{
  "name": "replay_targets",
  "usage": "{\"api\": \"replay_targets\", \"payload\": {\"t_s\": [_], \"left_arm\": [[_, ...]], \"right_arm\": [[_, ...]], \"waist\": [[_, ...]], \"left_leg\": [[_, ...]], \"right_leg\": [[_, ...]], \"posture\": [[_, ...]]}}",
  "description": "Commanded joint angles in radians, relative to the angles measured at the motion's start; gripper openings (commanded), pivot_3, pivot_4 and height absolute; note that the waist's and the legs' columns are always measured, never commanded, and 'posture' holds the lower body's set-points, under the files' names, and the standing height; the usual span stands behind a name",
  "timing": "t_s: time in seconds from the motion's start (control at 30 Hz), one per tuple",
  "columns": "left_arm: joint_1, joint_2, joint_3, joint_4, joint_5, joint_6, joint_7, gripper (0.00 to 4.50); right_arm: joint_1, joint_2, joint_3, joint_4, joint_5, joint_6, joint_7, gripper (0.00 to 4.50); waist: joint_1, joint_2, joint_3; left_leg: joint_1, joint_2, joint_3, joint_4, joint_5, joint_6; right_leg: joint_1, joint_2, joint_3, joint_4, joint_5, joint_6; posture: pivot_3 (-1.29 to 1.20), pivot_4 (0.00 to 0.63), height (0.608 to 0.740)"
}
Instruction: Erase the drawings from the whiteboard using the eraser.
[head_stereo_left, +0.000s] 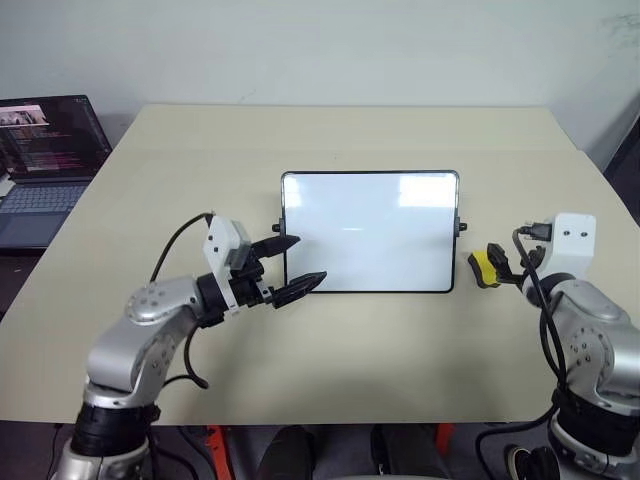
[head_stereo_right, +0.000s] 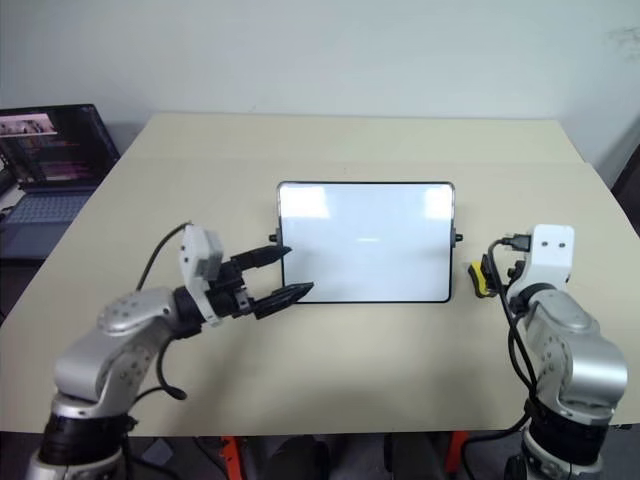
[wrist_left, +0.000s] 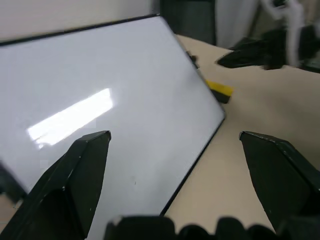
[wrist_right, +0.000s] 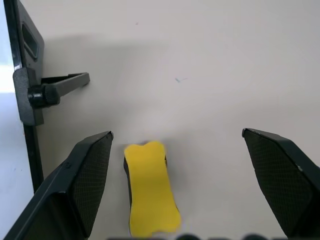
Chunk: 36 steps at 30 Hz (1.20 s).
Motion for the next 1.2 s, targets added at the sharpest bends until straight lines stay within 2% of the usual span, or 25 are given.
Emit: {"api": "replay_targets", "payload": {"t_s": [0.03,0.17,0.33,0.5,0.6,0.83,1.2], "left_arm": [[0.063,-0.093,0.0,-0.091,0.085,-0.05,0.184,4.5],[0.141,-0.178,-0.005,-0.132,0.173,-0.084,0.322,4.5],[0.31,-0.255,0.006,-0.185,0.245,-0.135,0.436,4.5],[0.51,-0.34,-0.008,-0.245,0.326,-0.194,0.544,4.5],[0.57,-0.416,0.017,-0.26,0.331,-0.202,0.62,4.5],[0.629,-0.463,0.006,-0.255,0.429,-0.279,0.7,4.5],[0.531,-0.47,-0.008,-0.159,0.496,-0.347,0.723,4.5]], "right_arm": [[0.137,0.023,0.021,-0.063,-0.002,-0.153,0.024,4.47],[0.318,0.038,0.069,-0.057,-0.031,-0.359,0.054,4.47],[0.459,0.087,0.108,-0.054,-0.034,-0.556,0.06,4.47],[0.561,0.169,0.178,-0.079,-0.062,-0.727,0.03,4.47],[0.597,0.197,0.22,-0.073,-0.099,-0.834,0.008,4.47],[0.599,0.208,0.225,0.014,-0.147,-0.96,-0.036,4.47],[0.6,0.23,0.208,0.049,-0.125,-0.984,-0.058,4.47]], "waist": [[0.003,0.0,0.0],[0.003,0.0,0.0],[-0.004,0.001,-0.001],[-0.001,0.001,-0.001],[0.001,0.0,-0.001],[0.003,-0.001,-0.002],[0.003,-0.001,-0.002]], "left_leg": [[0.0,0.0,0.0,0.0,0.0,0.0],[0.0,0.0,0.0,0.0,0.0,0.0],[0.003,0.0,0.001,0.0,0.0,0.0],[0.002,0.001,0.001,0.0,0.0,0.0],[0.002,0.0,0.001,0.0,0.0,0.0],[0.002,0.0,0.001,0.0,0.0,0.0],[0.002,0.0,0.001,0.0,0.0,0.0]], "right_leg": [[0.0,0.0,0.0,0.0,0.0,0.0],[0.001,0.0,0.0,0.0,0.0,0.001],[0.001,0.0,0.001,0.001,0.0,0.001],[0.002,0.0,0.001,0.001,-0.001,0.001],[0.002,-0.001,0.001,-0.001,-0.001,0.002],[0.002,0.0,0.001,-0.001,-0.003,0.005],[0.002,0.0,0.001,0.0,-0.001,0.002]], "posture": [[0.0,0.15,0.74],[0.0,0.15,0.74],[0.0,0.15,0.74],[0.0,0.15,0.74],[0.0,0.15,0.74],[0.0,0.15,0.74],[0.0,0.15,0.74]]}}
